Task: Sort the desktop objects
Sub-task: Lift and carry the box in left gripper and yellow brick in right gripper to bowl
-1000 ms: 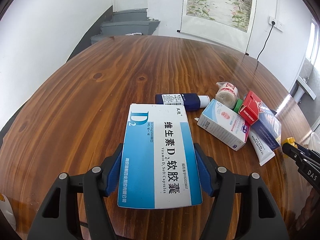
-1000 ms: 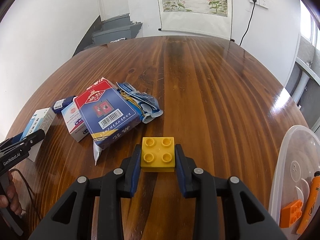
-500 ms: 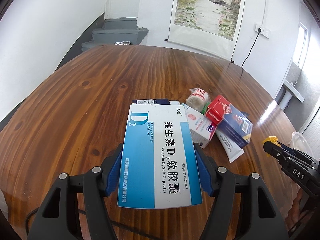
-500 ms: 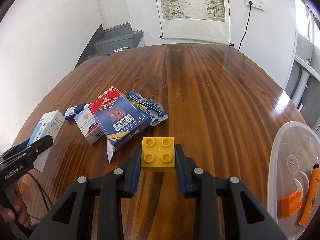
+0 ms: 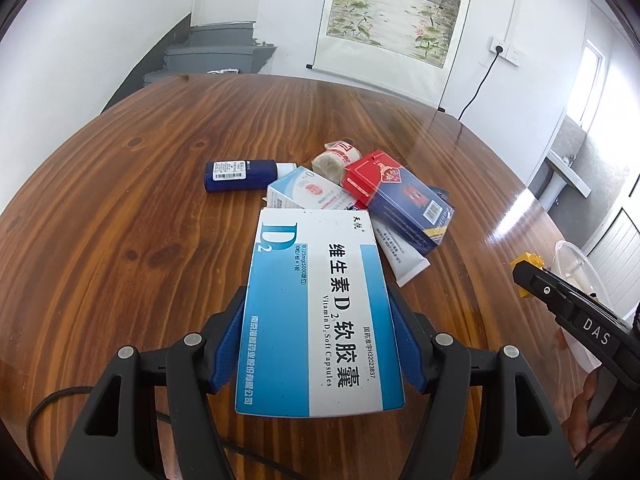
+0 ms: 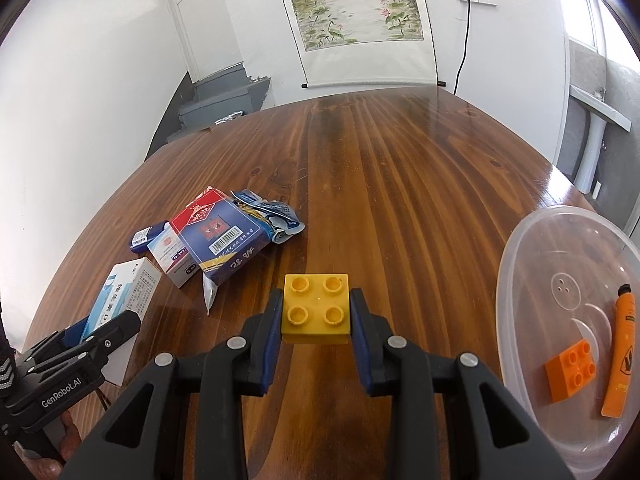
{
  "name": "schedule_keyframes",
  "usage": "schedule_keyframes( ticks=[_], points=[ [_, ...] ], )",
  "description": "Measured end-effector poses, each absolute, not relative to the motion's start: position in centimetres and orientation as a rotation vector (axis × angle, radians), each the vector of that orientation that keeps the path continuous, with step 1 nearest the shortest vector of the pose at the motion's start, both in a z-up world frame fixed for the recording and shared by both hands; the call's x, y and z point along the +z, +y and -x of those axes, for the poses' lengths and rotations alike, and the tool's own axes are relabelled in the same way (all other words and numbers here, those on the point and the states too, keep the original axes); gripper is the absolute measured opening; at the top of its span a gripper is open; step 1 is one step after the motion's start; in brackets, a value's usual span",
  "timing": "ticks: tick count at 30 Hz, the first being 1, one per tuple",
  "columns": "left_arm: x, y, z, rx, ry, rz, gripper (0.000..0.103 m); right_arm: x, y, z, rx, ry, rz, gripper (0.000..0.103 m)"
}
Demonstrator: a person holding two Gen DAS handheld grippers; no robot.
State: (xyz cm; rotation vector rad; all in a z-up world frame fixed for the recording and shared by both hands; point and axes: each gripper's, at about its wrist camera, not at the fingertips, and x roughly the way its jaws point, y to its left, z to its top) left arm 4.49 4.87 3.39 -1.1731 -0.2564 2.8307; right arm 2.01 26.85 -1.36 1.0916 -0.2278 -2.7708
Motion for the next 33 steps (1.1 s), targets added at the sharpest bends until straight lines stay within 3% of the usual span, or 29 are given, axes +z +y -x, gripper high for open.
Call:
schedule_keyframes(
  ticks=[33],
  points=[
    [5.0,17.7,-6.8,2.614,-0.059,1.139,0.068,-0.1,38.9,-6.7,-2.926,-0.455,-1.002,0.035]
  ],
)
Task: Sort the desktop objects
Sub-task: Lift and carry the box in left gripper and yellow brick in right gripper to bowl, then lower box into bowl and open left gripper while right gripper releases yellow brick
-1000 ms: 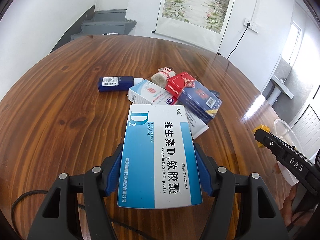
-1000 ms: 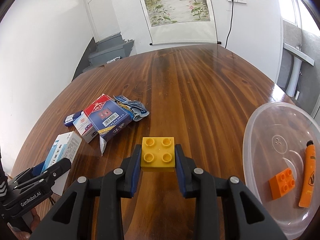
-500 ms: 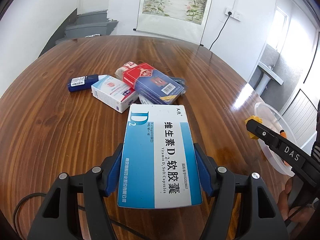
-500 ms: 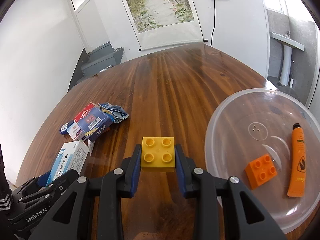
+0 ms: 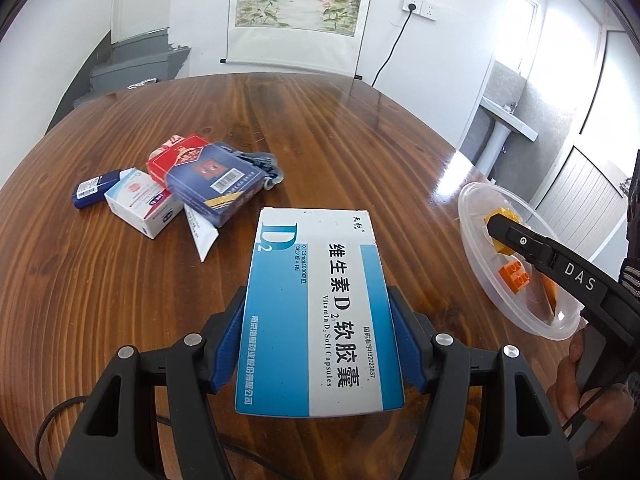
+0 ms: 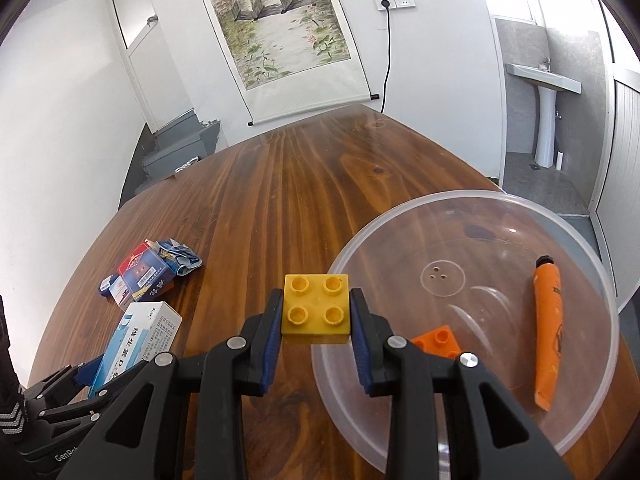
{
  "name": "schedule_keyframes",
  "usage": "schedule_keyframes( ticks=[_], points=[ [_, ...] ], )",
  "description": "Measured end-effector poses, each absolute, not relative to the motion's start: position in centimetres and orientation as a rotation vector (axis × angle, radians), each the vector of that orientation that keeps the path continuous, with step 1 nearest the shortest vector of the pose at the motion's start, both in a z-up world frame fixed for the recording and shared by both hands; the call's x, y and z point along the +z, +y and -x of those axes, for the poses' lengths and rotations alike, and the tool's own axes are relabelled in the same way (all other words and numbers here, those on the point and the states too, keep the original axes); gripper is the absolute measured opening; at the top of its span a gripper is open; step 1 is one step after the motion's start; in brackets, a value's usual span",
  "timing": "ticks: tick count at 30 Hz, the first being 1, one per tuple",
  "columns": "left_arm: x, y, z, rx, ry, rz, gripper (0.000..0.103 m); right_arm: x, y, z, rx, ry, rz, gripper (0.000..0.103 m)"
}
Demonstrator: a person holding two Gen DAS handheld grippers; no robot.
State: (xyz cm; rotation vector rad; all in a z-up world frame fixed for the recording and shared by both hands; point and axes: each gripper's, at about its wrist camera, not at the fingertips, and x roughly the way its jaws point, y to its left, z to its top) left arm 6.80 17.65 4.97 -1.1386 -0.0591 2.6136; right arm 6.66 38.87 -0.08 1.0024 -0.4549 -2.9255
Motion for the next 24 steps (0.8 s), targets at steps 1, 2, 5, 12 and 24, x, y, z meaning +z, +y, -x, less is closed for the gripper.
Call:
schedule_keyframes(
  ticks=[1,2,5,12,24],
  points=[
    [5.1,18.0,-6.8,2.606,-0.054,1.137,0.068,0.0,39.3,-6.8,-2.935,-0.459,-0.999,0.035],
    [5.1,18.4,-6.6,2.6,-0.047,1.135,0.068,0.0,39.9,-6.8,-2.947,-0.464,-0.997,0.035],
    [5.4,19.6,-6.5,2.584,-0.019,1.13,0.068,0.1,41.7,-7.1,-2.982,-0.49,-0.996,0.035],
    [6.0,22.8,-6.3,2.525,0.043,1.11,0.068,-0.4,45.1,-7.1,-3.054,-0.513,-1.033,0.035],
    [6.9,28.6,-4.9,2.41,0.104,1.076,0.068,-0.6,49.0,-6.8,-3.107,-0.576,-1.033,0.035]
  ],
)
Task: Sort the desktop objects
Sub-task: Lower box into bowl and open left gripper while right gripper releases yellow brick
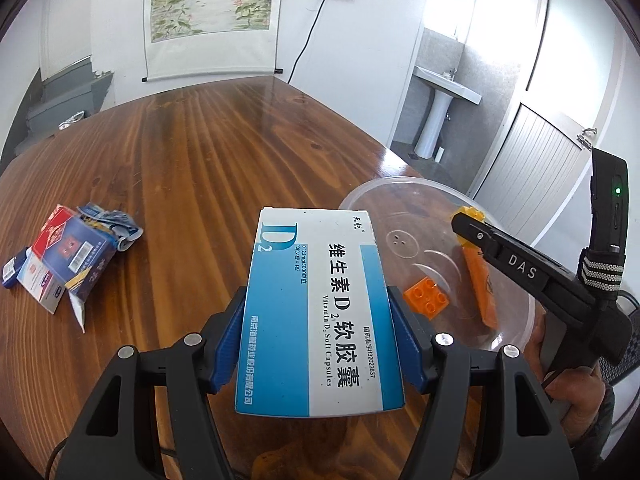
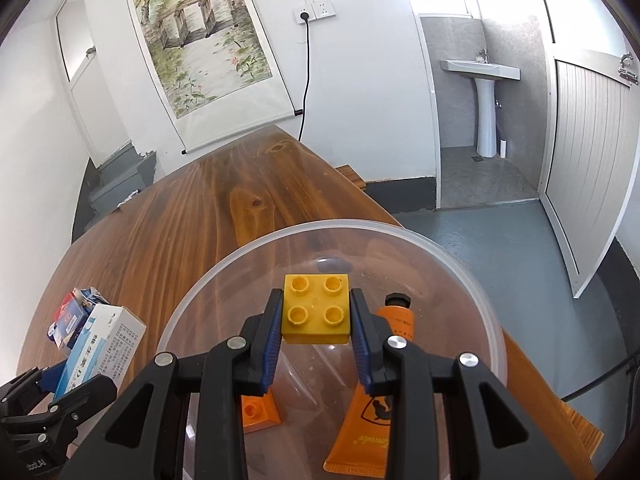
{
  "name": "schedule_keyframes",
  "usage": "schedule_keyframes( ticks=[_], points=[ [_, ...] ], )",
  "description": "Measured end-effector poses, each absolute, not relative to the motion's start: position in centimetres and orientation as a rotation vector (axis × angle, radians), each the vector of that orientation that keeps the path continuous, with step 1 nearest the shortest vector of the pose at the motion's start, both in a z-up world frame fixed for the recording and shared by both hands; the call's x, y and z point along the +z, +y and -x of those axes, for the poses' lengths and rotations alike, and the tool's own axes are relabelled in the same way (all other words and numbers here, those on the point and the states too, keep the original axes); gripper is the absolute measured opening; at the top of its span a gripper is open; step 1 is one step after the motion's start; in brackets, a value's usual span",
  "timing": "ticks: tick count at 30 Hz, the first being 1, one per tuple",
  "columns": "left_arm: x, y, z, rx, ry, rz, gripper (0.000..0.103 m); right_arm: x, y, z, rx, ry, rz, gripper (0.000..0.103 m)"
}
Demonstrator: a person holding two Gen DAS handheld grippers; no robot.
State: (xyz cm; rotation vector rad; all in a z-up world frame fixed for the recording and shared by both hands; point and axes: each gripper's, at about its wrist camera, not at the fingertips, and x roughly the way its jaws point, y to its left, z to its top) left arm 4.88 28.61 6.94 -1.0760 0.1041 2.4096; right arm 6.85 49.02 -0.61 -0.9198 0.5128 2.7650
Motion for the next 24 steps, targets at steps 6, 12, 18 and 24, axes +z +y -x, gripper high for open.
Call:
schedule_keyframes(
  ticks=[6,12,18,24],
  points=[
    [7.1,31.4,-4.4,2.377,0.145,1.056,0.068,-1.1,49.7,-6.5,2.765,0.539,0.917,0.035],
    [6.7,33.0,-3.8,2.353,0.153,1.062,0.068,-1.1,50.3,-6.7,2.765,0.577,0.898,0.035],
    [6.4,33.6,-3.6,2.306,0.147,1.07,0.069,-1.1,50.9,-6.9,2.77,0.628,0.881,0.035],
    [6.1,33.5,-3.5,2.275,0.106,1.082,0.076,-1.2,51.7,-7.2,2.742,0.69,0.866,0.038]
  ],
)
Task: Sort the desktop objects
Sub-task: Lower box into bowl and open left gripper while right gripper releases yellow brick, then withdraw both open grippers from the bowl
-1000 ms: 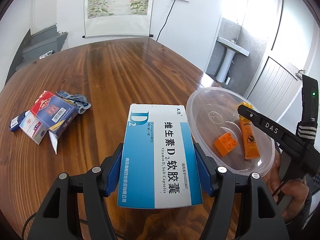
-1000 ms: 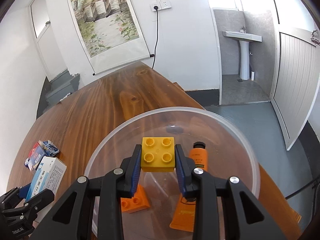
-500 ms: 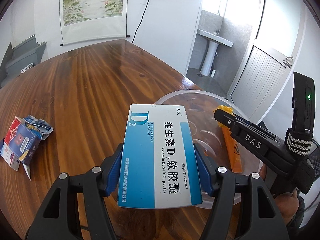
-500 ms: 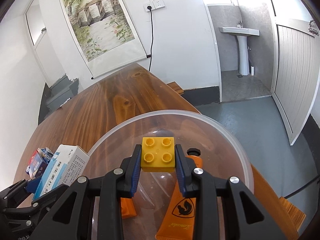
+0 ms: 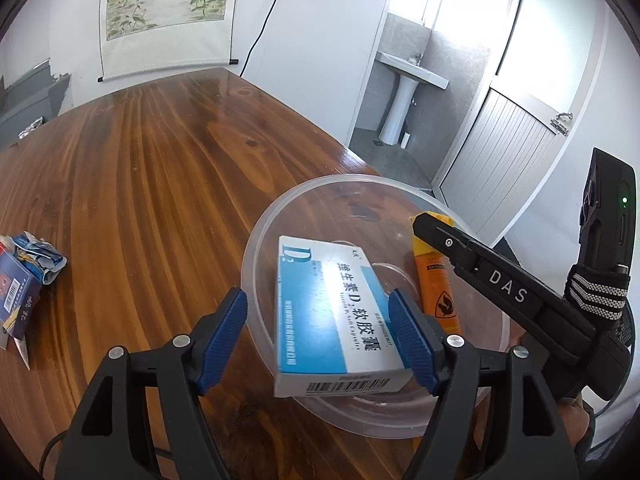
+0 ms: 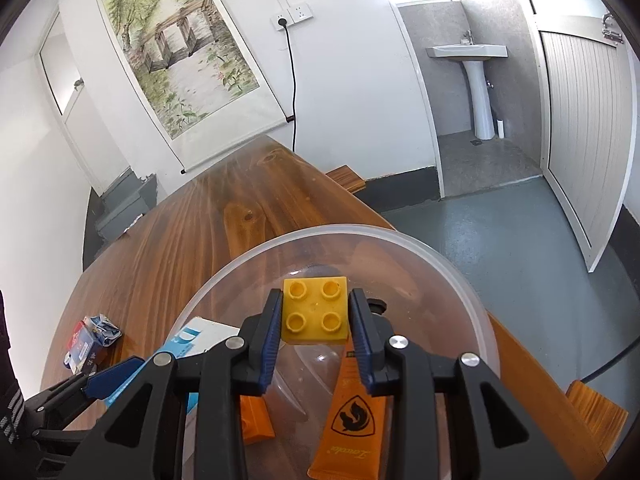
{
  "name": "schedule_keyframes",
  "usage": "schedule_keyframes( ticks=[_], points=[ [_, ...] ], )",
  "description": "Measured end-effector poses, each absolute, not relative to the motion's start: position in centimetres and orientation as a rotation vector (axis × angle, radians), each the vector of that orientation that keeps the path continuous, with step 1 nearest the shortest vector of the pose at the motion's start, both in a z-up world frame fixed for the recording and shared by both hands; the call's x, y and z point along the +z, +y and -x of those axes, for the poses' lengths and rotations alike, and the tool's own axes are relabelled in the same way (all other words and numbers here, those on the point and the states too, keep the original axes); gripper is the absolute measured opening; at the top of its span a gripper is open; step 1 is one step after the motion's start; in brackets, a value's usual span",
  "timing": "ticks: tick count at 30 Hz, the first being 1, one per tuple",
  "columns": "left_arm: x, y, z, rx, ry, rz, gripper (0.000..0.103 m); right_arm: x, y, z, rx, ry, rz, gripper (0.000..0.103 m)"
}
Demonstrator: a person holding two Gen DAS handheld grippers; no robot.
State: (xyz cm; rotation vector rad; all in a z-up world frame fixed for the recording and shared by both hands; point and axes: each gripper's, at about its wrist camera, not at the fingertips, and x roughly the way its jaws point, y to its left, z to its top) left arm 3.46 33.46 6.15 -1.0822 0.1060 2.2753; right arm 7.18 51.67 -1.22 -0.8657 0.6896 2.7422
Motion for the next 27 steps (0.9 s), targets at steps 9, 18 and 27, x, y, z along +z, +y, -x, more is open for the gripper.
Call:
schedule_keyframes(
  ticks=[9,18,27],
  points=[
    [6.4,31.4,-3.1,2.365,0.085,1.08,0.076,-0.9,51.1,-7.4,2.735,0.645,0.832,0.043],
    [6.2,29.6,-3.2,2.394,0.071,1.076,0.076,-0.9,50.7,-7.5,2.724,0.634,0.822,0.043],
    [6.4,28.3,-3.3,2.425,0.089,1.064,0.076,-0.8,49.9,-7.4,2.721,0.612,0.833,0.043]
  ],
)
